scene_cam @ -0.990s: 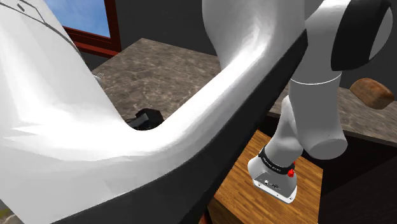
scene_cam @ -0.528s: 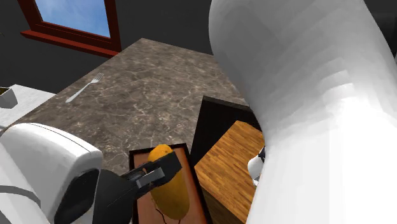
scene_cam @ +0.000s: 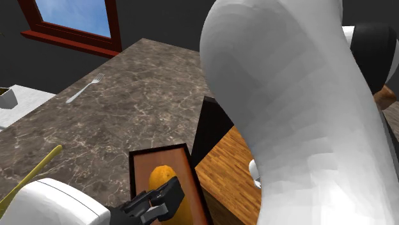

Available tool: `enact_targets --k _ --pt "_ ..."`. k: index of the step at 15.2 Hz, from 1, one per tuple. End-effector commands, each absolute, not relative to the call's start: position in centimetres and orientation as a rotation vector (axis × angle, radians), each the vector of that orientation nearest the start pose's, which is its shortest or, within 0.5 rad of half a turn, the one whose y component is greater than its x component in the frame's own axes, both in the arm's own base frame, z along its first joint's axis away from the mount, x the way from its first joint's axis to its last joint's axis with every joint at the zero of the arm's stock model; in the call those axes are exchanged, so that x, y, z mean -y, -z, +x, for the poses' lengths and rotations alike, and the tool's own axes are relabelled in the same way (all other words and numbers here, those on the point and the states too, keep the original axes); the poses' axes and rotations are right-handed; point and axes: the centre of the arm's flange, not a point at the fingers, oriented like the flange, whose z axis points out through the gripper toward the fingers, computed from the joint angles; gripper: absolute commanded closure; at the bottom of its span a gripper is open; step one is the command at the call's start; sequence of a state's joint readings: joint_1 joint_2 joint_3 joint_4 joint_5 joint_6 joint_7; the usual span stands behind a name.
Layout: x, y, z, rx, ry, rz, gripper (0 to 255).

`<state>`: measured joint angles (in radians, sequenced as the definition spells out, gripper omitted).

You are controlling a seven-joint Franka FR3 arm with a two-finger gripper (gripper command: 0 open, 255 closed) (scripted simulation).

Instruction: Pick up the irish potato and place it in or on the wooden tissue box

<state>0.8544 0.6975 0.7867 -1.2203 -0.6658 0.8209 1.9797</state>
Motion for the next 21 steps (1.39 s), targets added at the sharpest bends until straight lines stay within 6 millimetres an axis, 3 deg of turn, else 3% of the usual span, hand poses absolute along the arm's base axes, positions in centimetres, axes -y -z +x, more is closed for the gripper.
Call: enact_targets --k 1,7,15,16,17,21 --pt "-58.6 -40.4 17.4 0.498 -0.457 2.196 255" --pt "-58.6 -37.0 17.4 0.498 -0.457 2.196 255" --pt "-58.6 -37.0 17.4 0.498 -0.457 2.196 255" --pt "-58.9 -37.2 17.6 0.498 -0.457 2.196 0" --pt "-58.7 -37.8 17.4 0.499 -0.457 2.196 0" --pt "-58.6 -37.0 17.4 0.498 -0.457 2.196 0"
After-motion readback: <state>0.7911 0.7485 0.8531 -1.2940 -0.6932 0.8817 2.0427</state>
